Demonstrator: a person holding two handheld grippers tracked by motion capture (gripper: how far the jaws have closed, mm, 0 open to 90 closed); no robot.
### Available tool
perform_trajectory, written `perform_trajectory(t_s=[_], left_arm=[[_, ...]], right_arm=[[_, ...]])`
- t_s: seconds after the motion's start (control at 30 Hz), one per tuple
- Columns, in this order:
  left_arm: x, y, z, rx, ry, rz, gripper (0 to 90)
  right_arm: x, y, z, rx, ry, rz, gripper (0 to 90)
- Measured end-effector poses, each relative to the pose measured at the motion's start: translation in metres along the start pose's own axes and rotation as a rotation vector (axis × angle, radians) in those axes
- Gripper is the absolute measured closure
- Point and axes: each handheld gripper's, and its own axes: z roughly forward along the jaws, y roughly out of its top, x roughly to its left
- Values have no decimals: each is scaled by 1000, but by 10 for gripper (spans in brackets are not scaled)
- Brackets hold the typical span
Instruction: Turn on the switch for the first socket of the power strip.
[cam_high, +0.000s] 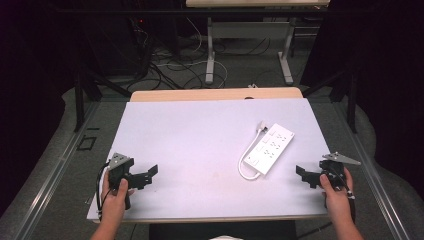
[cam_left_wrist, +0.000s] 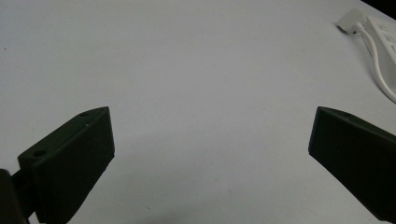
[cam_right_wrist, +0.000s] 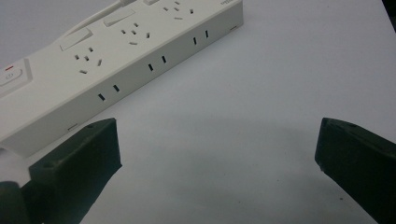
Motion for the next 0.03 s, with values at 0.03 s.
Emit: perform_trajectory(t_s=[0.03], left_arm=[[0, 0, 0, 0, 0, 0, 4]], right_arm=[[0, 0, 0, 1, 0, 1, 0]])
